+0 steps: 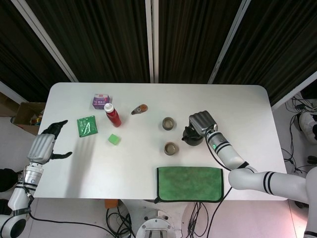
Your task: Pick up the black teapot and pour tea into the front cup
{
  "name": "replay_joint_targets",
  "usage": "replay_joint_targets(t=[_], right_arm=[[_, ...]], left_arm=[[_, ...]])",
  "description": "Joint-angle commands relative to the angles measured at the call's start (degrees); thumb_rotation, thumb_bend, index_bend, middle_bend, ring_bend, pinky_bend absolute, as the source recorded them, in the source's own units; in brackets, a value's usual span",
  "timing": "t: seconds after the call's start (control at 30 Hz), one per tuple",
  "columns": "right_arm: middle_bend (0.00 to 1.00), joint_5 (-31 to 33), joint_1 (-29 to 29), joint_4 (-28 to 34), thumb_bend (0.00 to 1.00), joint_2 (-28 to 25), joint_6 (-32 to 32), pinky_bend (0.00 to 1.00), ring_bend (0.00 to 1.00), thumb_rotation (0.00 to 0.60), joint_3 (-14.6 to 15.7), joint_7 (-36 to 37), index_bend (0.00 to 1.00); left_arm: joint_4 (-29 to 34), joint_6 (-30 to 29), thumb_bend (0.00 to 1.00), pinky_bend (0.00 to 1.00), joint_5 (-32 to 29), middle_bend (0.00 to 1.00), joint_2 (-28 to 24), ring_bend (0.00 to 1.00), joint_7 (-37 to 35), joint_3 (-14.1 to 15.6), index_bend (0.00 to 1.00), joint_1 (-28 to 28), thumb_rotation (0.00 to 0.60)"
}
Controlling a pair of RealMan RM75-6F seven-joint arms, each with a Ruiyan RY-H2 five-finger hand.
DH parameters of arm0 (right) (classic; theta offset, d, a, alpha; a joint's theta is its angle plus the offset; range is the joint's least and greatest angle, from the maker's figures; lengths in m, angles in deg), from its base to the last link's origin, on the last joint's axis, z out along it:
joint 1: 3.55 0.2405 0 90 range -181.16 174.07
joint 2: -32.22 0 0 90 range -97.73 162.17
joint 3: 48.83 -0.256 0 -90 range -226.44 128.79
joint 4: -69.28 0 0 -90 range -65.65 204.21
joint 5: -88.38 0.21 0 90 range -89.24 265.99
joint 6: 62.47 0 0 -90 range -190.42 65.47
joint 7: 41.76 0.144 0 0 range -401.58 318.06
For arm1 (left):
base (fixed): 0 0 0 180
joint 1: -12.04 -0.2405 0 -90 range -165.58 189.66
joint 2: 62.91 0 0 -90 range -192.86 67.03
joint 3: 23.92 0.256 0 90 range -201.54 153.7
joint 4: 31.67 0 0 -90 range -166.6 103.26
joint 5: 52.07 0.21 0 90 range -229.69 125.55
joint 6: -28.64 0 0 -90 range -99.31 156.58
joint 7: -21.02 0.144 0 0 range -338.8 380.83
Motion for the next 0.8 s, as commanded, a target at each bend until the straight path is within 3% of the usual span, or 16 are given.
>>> replay_joint_targets(t=[0.03,0.8], right_arm=[[1.0,1.9,1.9,0.8,0.73,0.5,-0.6,0.81,1.0,0.462,0.3,-2.8,1.0],[1.0,9.4,9.6,2.2,0.73,3.3,-3.2,0.81,1.0,0.472,2.7,-13.6,1.0]], left_arm=[[-0.1,-0.1,0.03,0.26,0.1,0.13,0.0,0.13,-0.2,0.0,0.1,-0.1,0.6],[-0.7,-1.1,0.03,0.26,0.8,0.13,-0.1,0.13,-1.6,-0.3,0.1,-0.5,0.6]])
